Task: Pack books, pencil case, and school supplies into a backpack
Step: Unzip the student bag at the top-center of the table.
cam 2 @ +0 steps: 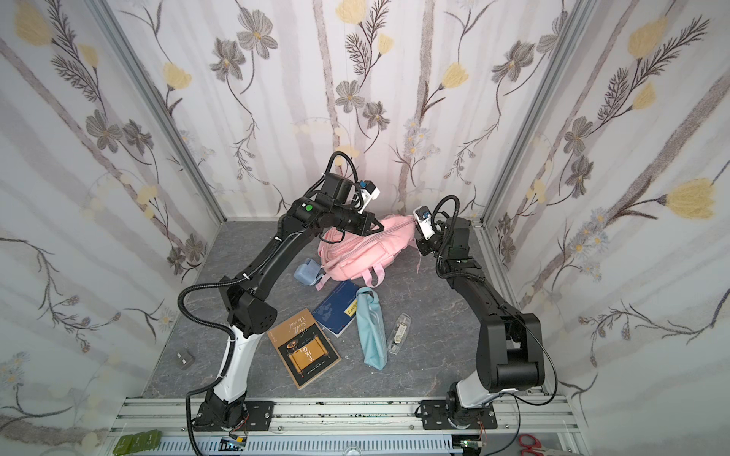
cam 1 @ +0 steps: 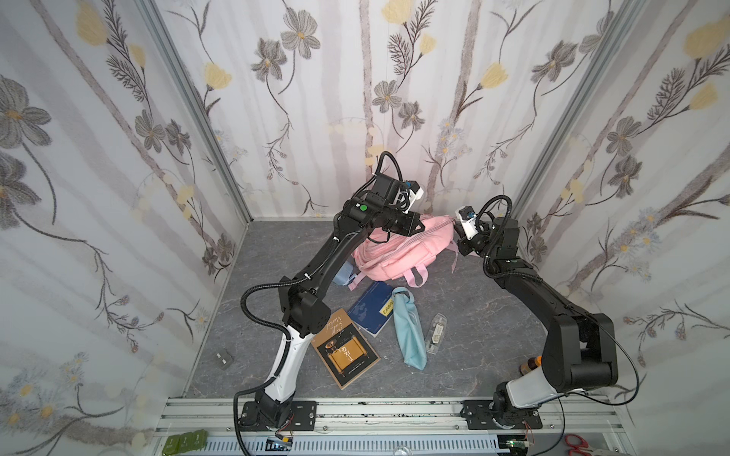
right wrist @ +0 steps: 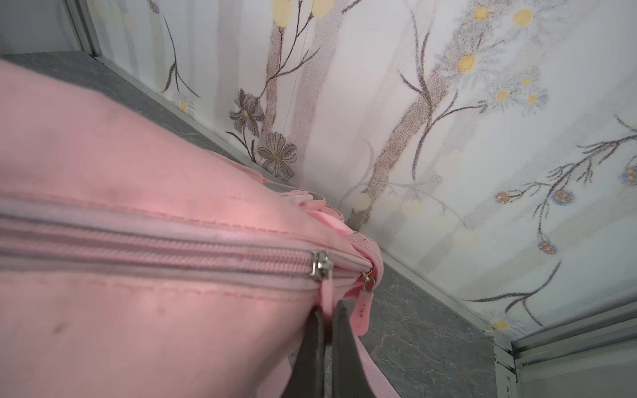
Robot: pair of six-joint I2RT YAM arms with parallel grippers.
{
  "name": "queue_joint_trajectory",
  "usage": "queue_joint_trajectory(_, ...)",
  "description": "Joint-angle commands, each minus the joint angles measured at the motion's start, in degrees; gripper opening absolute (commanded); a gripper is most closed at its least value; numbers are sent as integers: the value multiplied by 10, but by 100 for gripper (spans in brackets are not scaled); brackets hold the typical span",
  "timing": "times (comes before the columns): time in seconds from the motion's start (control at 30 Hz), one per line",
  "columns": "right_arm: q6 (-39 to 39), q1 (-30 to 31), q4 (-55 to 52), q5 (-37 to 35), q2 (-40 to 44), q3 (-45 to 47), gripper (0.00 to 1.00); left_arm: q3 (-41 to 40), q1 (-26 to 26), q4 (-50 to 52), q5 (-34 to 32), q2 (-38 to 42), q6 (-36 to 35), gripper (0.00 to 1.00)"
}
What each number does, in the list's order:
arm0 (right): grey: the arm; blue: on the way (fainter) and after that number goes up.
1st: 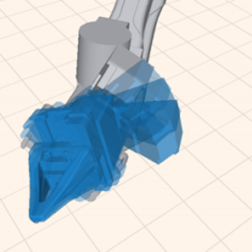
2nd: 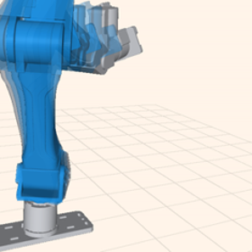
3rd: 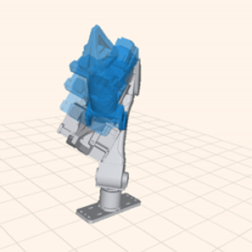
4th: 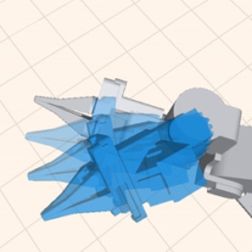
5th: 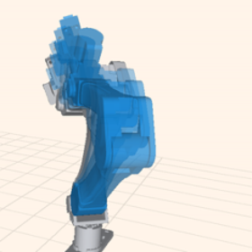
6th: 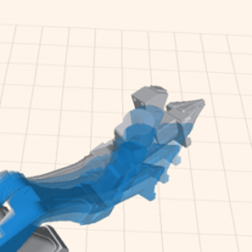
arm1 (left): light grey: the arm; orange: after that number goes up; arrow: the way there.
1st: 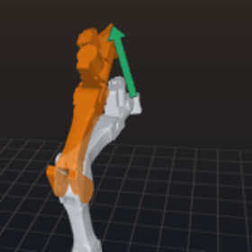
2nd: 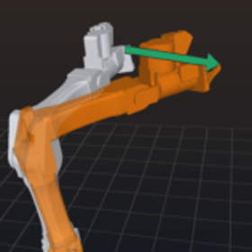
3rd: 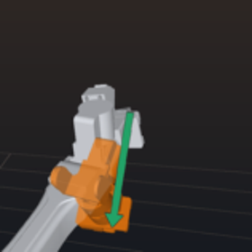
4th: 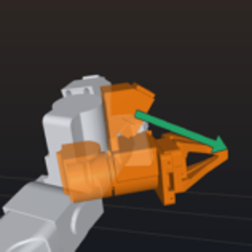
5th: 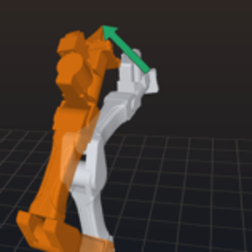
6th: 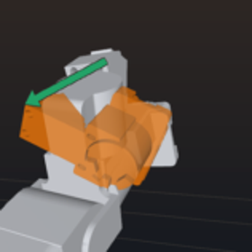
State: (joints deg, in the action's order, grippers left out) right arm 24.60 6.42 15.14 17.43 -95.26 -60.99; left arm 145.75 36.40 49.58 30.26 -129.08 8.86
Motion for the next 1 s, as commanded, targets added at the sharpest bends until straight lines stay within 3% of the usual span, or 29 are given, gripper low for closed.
queue_joint_trajectory(0.0,17,16,47,-12,27,11,0,14,2,15,-75,-9,11,0)
queue_joint_trajectory(0.33,-2,80,43,-26,126,61,1,37,14,31,-130,-23,34,0)
queue_joint_trajectory(0.47,-100,64,44,-23,142,80,8,37,19,13,-98,-26,35,0)
queue_joint_trajectory(0.53,-184,26,54,41,139,82,11,37,22,11,-87,-26,38,0)
queue_joint_trajectory(0.67,-365,-48,109,224,90,77,34,37,24,5,-71,-25,40,0)
queue_joint_trajectory(0.77,-449,-69,118,284,49,58,43,37,25,2,-63,-23,42,0)
queue_joint_trajectory(0.97,-570,-67,211,357,-16,42,47,30,25,-8,-53,-23,52,0)
